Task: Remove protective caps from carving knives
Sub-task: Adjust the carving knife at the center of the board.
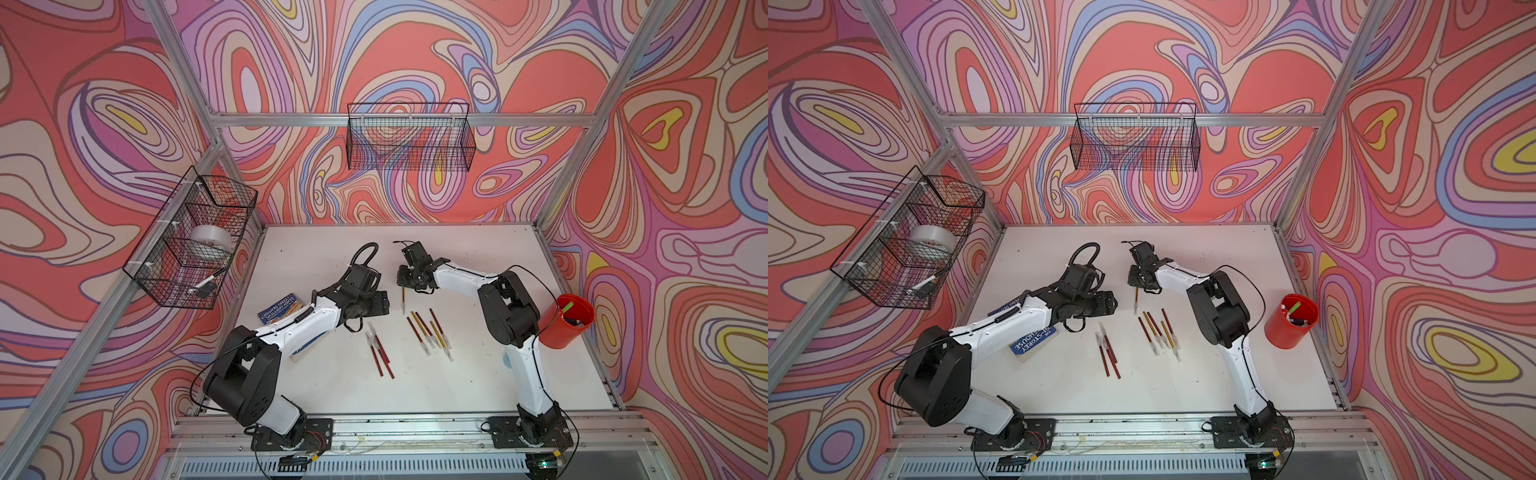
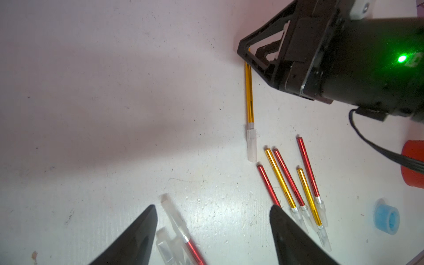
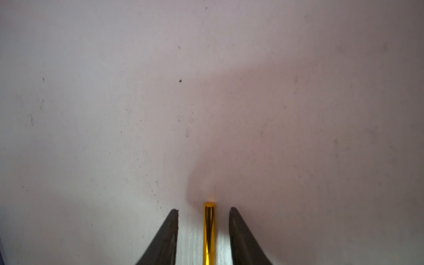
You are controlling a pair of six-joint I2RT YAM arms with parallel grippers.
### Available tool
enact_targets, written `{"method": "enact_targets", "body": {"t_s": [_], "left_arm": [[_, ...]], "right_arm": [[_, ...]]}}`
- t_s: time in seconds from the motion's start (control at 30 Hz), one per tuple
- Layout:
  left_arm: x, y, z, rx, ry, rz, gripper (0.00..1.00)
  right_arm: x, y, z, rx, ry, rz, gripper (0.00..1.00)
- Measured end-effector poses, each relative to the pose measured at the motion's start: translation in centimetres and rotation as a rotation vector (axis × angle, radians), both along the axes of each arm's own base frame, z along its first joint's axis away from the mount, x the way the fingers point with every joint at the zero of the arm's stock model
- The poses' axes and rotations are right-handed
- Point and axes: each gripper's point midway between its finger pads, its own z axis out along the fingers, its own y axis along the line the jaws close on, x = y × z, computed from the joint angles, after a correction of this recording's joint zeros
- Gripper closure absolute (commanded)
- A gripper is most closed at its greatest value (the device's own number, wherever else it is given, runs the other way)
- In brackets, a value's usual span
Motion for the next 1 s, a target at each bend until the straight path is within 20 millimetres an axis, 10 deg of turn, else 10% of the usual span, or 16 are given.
{"method": "enact_targets", "body": {"t_s": [0.2,0.5,1.0], "left_arm": [[-1.2,-2.2,0.2,0.043,-0.044,-0.064,0.49],[-0.6,-3.8,1.3,-0.024,-0.092,-0.072,0.94],[-0.3,-7.9,-3.9,-0.121,0.023,-0.095,1.00]], "right_arm": [[-0.2,-0.4,0.3,-0.044,-0.005,0.038,0.93],[1.0,0.9,3.1,-0.032,-0.057,0.101,1.00],[1.3,1.4,0.9,-0.042,0.003,0.167,1.00]]}}
